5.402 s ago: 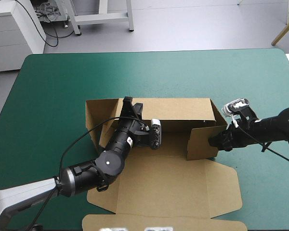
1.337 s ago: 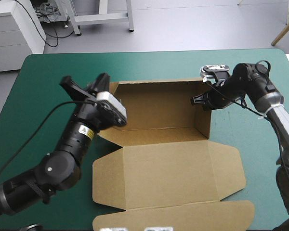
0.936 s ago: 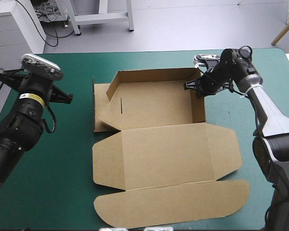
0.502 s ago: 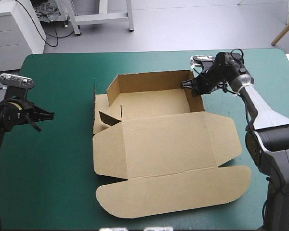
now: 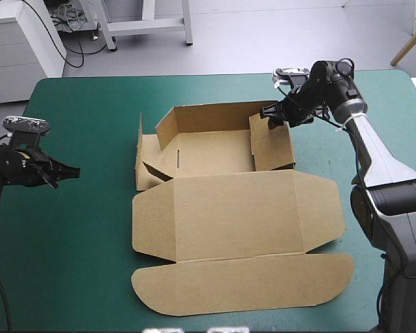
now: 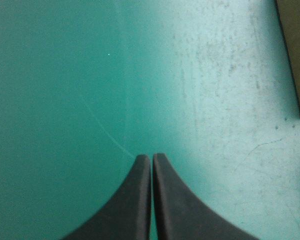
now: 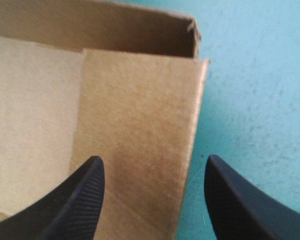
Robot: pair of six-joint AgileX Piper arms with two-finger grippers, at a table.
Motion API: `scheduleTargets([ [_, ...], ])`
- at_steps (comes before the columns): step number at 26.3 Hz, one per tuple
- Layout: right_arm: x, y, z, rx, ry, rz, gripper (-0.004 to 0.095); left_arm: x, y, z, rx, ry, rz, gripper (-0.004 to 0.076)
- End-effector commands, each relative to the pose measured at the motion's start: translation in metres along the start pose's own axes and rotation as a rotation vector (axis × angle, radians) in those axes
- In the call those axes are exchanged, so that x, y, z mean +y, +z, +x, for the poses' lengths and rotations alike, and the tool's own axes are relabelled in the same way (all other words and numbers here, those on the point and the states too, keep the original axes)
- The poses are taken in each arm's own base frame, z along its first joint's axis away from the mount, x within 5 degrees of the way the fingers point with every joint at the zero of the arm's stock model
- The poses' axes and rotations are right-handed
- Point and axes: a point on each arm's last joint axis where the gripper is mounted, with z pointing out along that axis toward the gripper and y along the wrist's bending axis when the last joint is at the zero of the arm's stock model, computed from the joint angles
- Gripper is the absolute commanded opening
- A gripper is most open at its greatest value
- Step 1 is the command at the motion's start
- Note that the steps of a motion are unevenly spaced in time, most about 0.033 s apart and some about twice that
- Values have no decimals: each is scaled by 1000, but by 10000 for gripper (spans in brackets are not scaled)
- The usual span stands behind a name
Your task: Fold the box
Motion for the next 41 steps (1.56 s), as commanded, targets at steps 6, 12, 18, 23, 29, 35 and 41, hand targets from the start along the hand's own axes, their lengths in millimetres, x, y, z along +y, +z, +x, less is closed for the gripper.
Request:
scheduleTargets([
  [6,25,-132,-2,-309,-34,29,553,30,-8,-4,-80,-189,56,-1],
  [12,31,-178,11,-399,-45,74,553,34,-6,-1,-66,-257,118,-1],
  [18,19,-125,15,-236,0,72,553,31,-6,0,-55,-247,145,-1],
  [23,6,-54,27,-33,44,39,553,31,-5,0,-49,-246,149,-1],
  [29,4,-12,27,49,56,-30,553,31,-5,0,-48,-248,152,-1],
  [35,2,-5,26,51,58,-26,544,31,-5,0,-44,-245,154,-1],
  [41,0,1,26,60,59,-26,283,31,-5,0,-43,-245,155,-1],
])
